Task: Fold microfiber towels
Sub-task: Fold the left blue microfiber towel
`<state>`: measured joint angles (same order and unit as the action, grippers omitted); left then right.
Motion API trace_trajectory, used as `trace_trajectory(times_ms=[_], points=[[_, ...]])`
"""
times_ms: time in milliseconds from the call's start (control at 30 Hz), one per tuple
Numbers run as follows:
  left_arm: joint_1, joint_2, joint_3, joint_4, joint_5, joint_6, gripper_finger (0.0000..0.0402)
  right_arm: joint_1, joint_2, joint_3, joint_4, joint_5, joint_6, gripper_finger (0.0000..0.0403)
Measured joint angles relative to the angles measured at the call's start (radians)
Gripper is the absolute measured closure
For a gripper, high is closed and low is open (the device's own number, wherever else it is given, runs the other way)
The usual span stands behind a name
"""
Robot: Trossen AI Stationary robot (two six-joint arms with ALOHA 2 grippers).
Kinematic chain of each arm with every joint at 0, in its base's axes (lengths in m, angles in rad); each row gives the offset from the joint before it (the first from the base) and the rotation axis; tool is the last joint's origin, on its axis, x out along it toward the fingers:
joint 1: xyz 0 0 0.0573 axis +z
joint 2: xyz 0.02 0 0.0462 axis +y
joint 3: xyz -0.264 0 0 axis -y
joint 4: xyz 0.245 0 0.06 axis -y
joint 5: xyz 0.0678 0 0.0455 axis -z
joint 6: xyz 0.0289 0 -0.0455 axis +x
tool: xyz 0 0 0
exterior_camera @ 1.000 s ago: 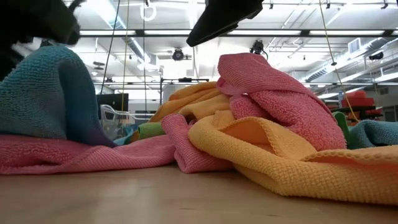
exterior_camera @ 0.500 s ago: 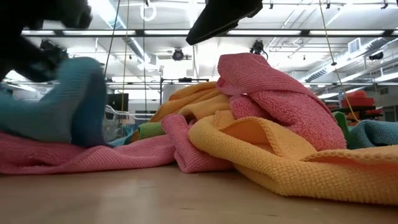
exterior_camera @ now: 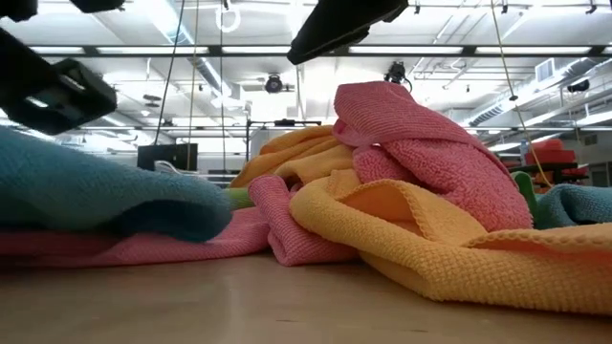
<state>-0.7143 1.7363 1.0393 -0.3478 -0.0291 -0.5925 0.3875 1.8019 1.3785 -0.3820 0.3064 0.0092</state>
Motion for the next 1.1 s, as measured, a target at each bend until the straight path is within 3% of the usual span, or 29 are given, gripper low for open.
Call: trace_trajectory(times_ms=[200, 333, 500, 700, 1100], points=[[-0.006, -0.025, 0.043, -0.002, 0.124, -0.087, 0.0206, 0.001, 0.000, 0.000, 0.009, 0.000, 0.002, 0.0260], [-0.050, -0.030, 0.095, -0.083, 0.162, -0.124, 0.0187, 0.001, 0.000, 0.000, 0.017, 0.000, 0.003, 0.0260], [-0.106, -0.029, 0.080, -0.155, 0.086, -0.102, 0.0194, 0.001, 0.000, 0.000, 0.030, 0.000, 0.012, 0.0260], [-0.108, -0.027, 0.014, -0.100, 0.080, -0.092, 0.0222, 0.001, 0.000, 0.000, 0.042, 0.000, 0.018, 0.0260], [-0.136, 0.021, 0.000, -0.078, 0.083, 0.052, 0.0250, 0.002, 0.000, 0.000, 0.041, 0.000, 0.033, 0.0260]])
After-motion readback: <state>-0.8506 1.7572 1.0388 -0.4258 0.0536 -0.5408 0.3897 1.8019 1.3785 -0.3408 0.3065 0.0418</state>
